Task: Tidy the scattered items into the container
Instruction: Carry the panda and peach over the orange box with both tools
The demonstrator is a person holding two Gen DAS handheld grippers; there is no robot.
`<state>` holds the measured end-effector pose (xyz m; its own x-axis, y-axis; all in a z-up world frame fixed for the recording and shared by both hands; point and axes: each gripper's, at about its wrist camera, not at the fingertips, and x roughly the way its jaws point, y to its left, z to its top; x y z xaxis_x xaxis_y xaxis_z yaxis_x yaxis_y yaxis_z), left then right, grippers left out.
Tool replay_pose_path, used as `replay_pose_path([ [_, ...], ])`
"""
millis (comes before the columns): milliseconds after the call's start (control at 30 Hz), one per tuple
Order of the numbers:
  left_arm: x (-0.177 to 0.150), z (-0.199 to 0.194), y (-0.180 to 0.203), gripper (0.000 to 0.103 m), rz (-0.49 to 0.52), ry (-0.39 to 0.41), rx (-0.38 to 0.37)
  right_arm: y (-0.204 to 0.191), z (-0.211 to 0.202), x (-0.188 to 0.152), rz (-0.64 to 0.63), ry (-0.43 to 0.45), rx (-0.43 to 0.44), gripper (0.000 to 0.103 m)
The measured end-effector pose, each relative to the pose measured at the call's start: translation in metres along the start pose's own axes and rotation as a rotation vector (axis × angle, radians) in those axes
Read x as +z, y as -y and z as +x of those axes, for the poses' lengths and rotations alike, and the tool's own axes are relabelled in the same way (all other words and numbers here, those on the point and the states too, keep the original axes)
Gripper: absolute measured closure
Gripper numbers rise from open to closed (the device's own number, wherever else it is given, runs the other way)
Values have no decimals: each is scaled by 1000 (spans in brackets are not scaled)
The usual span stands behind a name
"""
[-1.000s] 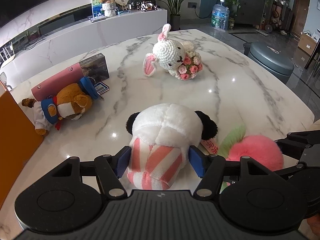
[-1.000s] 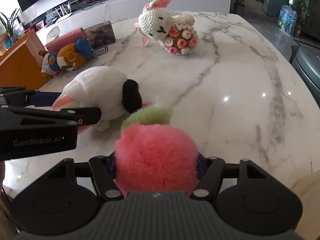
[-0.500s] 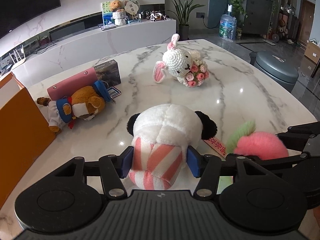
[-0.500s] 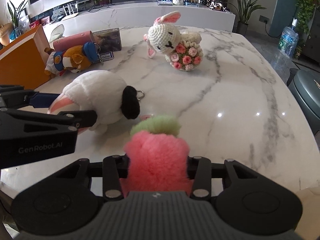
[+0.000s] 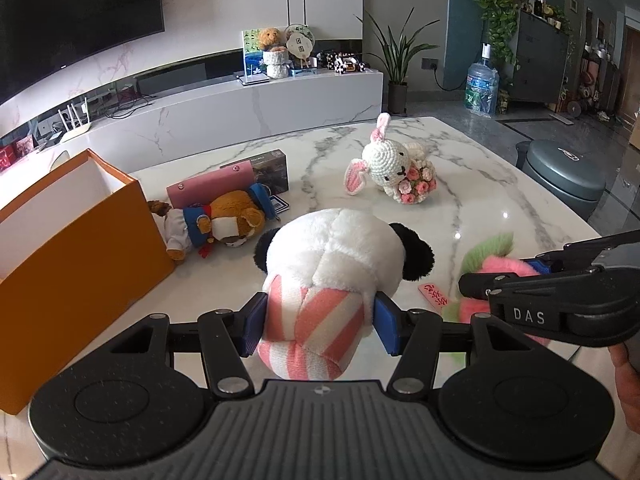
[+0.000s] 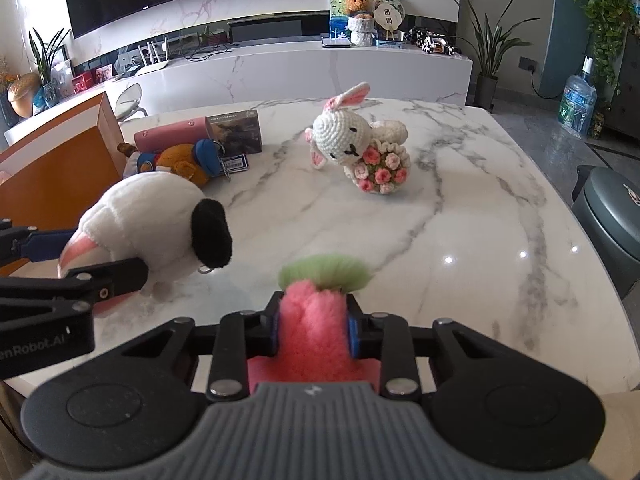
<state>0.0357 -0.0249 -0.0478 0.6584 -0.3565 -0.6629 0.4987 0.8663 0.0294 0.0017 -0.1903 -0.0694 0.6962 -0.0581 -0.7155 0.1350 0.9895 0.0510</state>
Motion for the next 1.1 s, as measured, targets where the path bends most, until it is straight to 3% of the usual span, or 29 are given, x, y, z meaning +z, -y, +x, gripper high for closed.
replay_pose_path([
  [400, 1, -33, -26, 38, -47, 61, 75, -25, -19, 23, -15, 61, 79, 75],
  [833, 11, -85, -97, 38, -204, 165, 248, -122, -41, 76, -183, 203, 218, 75],
  [1100, 25, -107, -136, 38, -235, 225, 315, -175, -54, 109, -255, 288, 287, 76],
])
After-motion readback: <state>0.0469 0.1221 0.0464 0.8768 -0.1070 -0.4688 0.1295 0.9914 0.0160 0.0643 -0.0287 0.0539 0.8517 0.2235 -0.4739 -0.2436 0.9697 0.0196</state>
